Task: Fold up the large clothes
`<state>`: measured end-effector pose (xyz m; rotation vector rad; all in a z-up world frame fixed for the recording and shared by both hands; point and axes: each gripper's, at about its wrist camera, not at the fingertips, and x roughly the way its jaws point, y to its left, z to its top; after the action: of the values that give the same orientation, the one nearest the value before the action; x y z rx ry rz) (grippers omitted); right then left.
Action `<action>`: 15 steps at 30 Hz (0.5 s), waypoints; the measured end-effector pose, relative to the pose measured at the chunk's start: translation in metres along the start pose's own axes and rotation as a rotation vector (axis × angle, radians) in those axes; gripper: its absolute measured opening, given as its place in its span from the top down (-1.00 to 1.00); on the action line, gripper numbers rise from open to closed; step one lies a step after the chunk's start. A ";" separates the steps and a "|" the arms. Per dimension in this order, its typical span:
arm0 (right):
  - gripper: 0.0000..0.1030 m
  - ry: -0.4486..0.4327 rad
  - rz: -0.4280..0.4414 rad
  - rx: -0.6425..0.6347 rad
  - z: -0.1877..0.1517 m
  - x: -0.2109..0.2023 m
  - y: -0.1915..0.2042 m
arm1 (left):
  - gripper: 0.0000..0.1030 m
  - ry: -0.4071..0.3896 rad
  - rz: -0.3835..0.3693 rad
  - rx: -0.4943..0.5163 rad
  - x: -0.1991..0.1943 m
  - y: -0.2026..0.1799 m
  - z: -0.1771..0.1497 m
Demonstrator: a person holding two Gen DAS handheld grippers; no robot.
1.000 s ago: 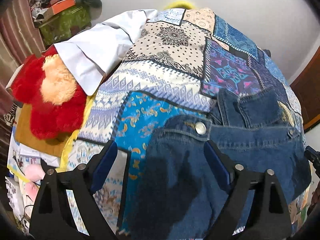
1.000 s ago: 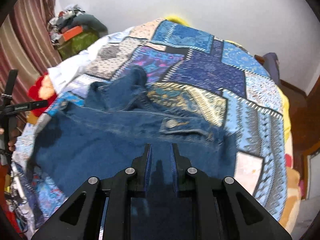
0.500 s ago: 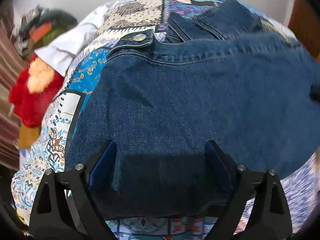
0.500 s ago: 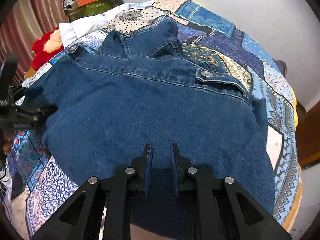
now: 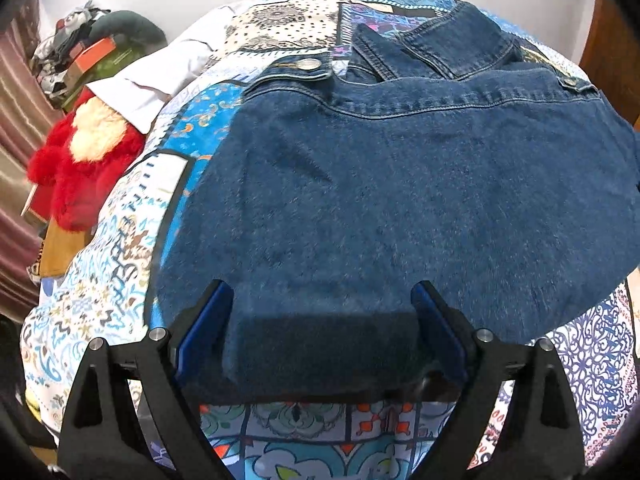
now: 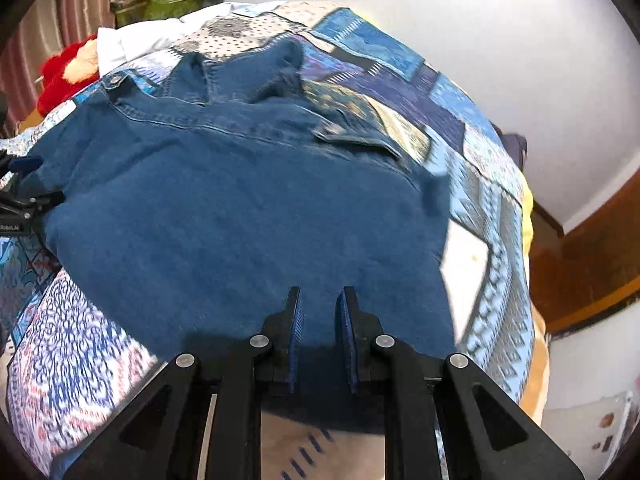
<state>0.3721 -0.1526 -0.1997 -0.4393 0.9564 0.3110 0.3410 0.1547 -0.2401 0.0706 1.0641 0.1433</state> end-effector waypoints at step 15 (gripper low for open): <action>0.69 0.024 -0.015 0.136 -0.041 -0.021 -0.054 | -0.90 0.059 0.067 -0.173 -0.023 0.050 -0.040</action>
<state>0.3556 -0.2209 -0.1910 -0.3258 0.9910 0.2261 0.2905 0.1999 -0.2335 -0.0541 1.1049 0.2991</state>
